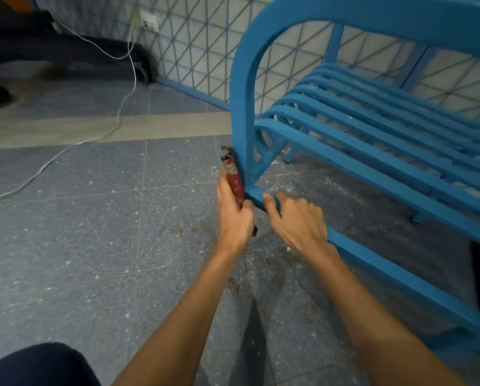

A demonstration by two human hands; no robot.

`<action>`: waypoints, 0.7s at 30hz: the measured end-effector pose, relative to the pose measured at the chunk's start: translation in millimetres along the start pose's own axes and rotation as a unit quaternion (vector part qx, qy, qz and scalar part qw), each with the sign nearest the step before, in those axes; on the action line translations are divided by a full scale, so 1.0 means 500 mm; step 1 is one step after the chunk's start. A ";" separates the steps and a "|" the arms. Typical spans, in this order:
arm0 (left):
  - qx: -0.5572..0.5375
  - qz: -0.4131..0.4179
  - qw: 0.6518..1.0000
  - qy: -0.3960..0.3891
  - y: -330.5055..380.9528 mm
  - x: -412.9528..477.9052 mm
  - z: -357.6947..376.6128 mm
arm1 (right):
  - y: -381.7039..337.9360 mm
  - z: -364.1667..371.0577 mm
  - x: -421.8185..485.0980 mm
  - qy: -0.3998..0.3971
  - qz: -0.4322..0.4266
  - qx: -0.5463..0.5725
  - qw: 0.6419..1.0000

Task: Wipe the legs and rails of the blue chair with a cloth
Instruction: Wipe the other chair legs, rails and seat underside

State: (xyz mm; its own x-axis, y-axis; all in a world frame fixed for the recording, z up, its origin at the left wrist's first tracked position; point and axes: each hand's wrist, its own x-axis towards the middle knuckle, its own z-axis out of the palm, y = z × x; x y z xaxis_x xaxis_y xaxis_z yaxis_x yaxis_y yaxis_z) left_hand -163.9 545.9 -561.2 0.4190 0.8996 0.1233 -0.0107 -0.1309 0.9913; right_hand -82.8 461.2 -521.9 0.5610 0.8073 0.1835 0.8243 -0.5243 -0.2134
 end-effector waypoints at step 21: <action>0.091 -0.011 0.996 0.010 -0.100 -0.036 0.045 | 0.009 0.009 0.004 0.024 -0.033 0.005 0.999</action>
State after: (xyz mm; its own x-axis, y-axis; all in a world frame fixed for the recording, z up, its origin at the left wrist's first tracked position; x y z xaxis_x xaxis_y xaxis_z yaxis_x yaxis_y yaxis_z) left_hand -150.3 526.7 -614.0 0.3992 0.9109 0.1041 0.1635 -0.1824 0.9695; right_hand -78.4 461.9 -526.6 0.5093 0.8254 0.2436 0.8586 -0.4679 -0.2097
